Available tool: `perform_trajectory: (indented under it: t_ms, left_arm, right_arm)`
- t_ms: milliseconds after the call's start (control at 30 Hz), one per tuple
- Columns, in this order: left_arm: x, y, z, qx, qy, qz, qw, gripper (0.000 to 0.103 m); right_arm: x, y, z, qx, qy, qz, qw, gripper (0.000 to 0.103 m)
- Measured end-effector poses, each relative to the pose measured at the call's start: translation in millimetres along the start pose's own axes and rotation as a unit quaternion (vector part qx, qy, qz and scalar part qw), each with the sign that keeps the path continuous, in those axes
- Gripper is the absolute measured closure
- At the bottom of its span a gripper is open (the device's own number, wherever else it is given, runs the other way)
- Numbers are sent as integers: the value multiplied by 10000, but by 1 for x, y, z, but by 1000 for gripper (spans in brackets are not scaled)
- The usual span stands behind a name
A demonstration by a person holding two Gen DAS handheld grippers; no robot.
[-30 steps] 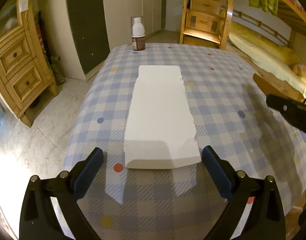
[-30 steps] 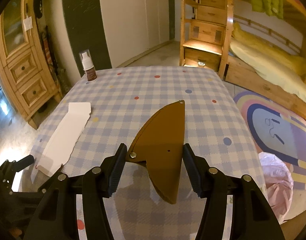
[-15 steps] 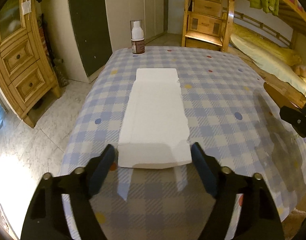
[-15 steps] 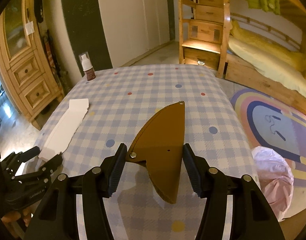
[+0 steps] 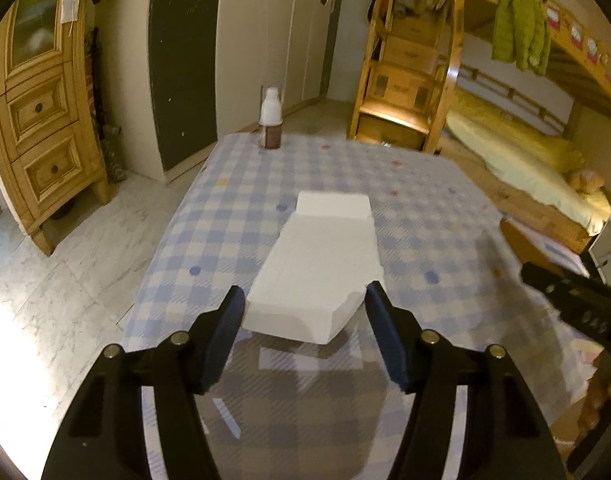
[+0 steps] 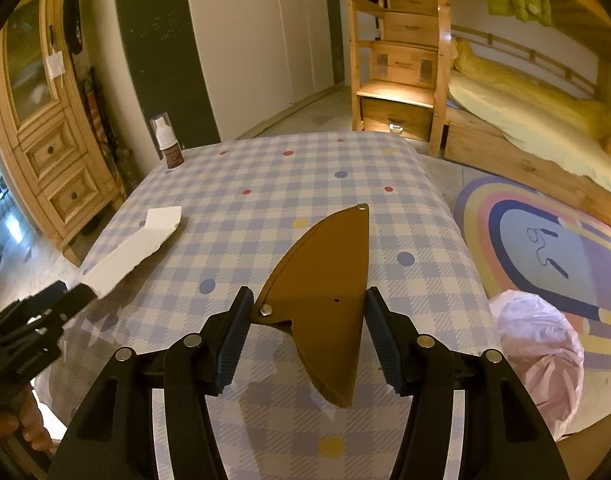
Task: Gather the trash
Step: 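Close the left tool on the white paper sheet while the right tool holds the scrap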
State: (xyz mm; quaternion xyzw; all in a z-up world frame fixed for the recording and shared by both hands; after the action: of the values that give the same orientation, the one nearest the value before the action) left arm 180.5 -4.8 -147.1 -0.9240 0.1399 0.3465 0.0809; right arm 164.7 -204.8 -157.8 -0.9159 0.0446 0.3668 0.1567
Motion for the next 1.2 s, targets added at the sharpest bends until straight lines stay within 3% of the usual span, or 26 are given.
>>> perform_trajectory:
  t_ms: [100, 167, 233, 300, 367, 633, 733, 1000, 1200]
  left_arm:
    - [-4, 6, -7, -33, 126, 140, 9998, 50]
    - [-5, 13, -12, -14, 179, 260, 9995, 73]
    - [1, 24, -13, 130, 60, 325, 9994, 73]
    - [10, 29, -10, 129, -134, 232, 9996, 66]
    - [17, 28, -7, 41, -272, 324, 9991, 41]
    - [30, 31, 0, 182, -493, 319, 9981, 17]
    - [37, 33, -3, 258, -507, 62, 9984, 7]
    - [62, 32, -10, 84, -778, -389, 9962, 7]
    - [75, 32, -7, 54, -1094, -533, 9926, 7]
  right_arm:
    - [-3, 1, -1, 4, 33, -16, 10000, 46]
    - [-4, 3, -2, 0, 68, -23, 10000, 46]
    - [-4, 4, -2, -13, 82, -14, 10000, 46]
    - [-3, 7, -3, -19, 60, 9, 10000, 46]
    - [-4, 8, -4, -29, 72, 29, 10000, 46]
    - [-6, 15, -11, 155, 90, -68, 9998, 46]
    - [-6, 13, -11, 88, 89, -79, 9999, 46]
    - [-5, 12, -11, 44, 68, -71, 9999, 46]
    - [-4, 12, -11, 8, 57, -70, 10000, 46]
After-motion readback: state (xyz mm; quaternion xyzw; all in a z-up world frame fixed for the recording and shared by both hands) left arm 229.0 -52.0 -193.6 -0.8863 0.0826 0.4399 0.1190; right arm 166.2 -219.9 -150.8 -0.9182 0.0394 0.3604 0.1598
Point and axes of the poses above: each gripper's, at about its wrist camera, not at the fingertips, and x roughly the way its jaws point, y to its right, z to its underside, the point moved 7 cm from there along x, roughly the way its jaws point, and after that the axes turned 12 degrees about x, right-handed, at the moved point
